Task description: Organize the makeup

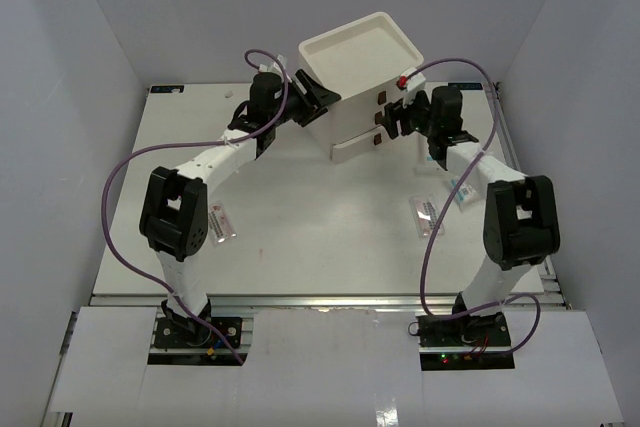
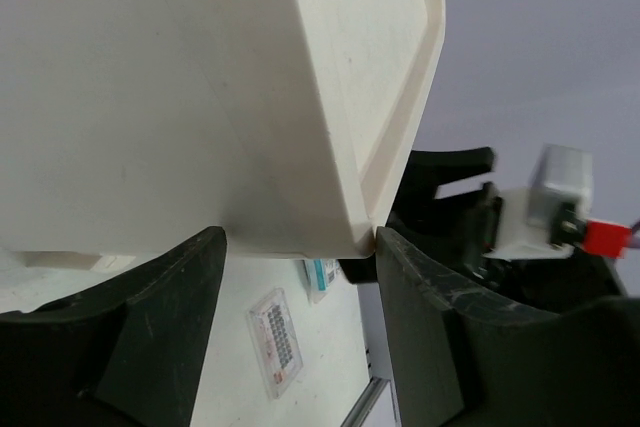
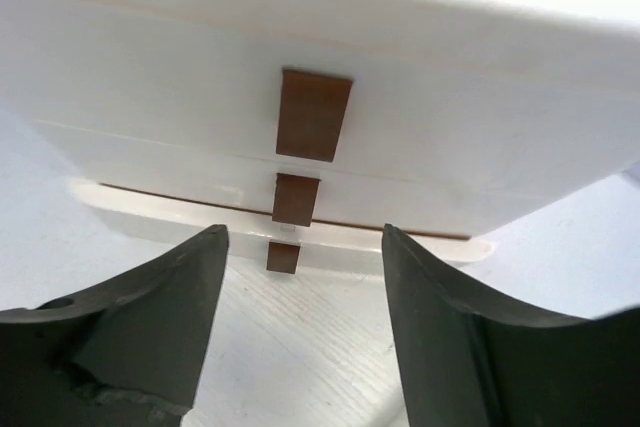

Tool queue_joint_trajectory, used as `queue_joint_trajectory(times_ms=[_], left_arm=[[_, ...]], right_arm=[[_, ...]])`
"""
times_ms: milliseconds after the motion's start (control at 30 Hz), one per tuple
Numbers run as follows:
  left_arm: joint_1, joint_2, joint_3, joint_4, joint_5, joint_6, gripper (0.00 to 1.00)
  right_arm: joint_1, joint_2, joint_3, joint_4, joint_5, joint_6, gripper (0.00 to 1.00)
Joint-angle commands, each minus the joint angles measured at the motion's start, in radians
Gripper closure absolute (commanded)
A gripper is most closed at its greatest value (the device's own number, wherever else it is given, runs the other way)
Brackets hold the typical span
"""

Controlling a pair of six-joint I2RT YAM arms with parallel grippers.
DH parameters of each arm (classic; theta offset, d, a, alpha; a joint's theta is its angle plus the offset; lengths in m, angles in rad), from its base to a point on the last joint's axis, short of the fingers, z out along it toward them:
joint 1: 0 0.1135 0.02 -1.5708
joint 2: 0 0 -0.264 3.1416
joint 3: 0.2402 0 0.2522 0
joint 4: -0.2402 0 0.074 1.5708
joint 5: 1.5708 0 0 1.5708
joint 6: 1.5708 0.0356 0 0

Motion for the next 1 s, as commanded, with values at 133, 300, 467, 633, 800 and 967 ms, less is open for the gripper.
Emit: queue_joint_trajectory(times_ms=[133,300,467,633,800,967], left_arm=[[0.022,-0.073,0.143,-0.097,-0.034,0.133,0.14],[0.031,-0.147,0.177,-0.163,-0.082,0.266,0.04],[0.054,-0.341,0.014,-0.173,-0.145,0.459,0.02],[0.074,-0.615,-0.326,-0.153,-0.179,0.682,0.02],[0.086,-0.795,-0.624,-0.139,-0.234,0.780,0.02],[0.086,-0.842,-0.704,-0.097,-0.281,0.831,0.02]], right_arm=[[-0.147,-0.075,-0.012,-0.241,-0.439,-0.211,0.20],[-0.148,-0.024,-0.035,-0.293,-0.448,-0.241,0.18],[-0.130,0.050,-0.009,-0.284,-0.364,-0.179,0.17],[-0.106,0.106,-0.028,-0.109,-0.274,-0.054,0.13],[-0.073,0.177,-0.029,0.032,-0.179,0.082,0.09],[-0.057,0.236,0.035,0.062,-0.148,0.180,0.09]])
